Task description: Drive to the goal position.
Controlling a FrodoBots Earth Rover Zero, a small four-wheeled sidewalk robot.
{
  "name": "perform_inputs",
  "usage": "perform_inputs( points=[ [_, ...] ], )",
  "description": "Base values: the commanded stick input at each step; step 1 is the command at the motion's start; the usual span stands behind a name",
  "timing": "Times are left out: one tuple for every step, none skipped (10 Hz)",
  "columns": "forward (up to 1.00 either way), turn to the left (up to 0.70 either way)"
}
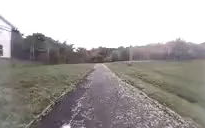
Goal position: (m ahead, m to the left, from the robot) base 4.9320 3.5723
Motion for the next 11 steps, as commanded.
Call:
perform_inputs(
  points=[
    [0.70, 0.00],
    [0.70, 0.00],
    [0.70, -0.07],
    [0.70, -0.18],
    [0.70, -0.31],
    [0.70, -0.14],
    [0.70, 0.00],
    [0.70, 0.00],
    [0.70, 0.00],
    [0.70, 0.00],
    [0.70, 0.00]
  ],
)
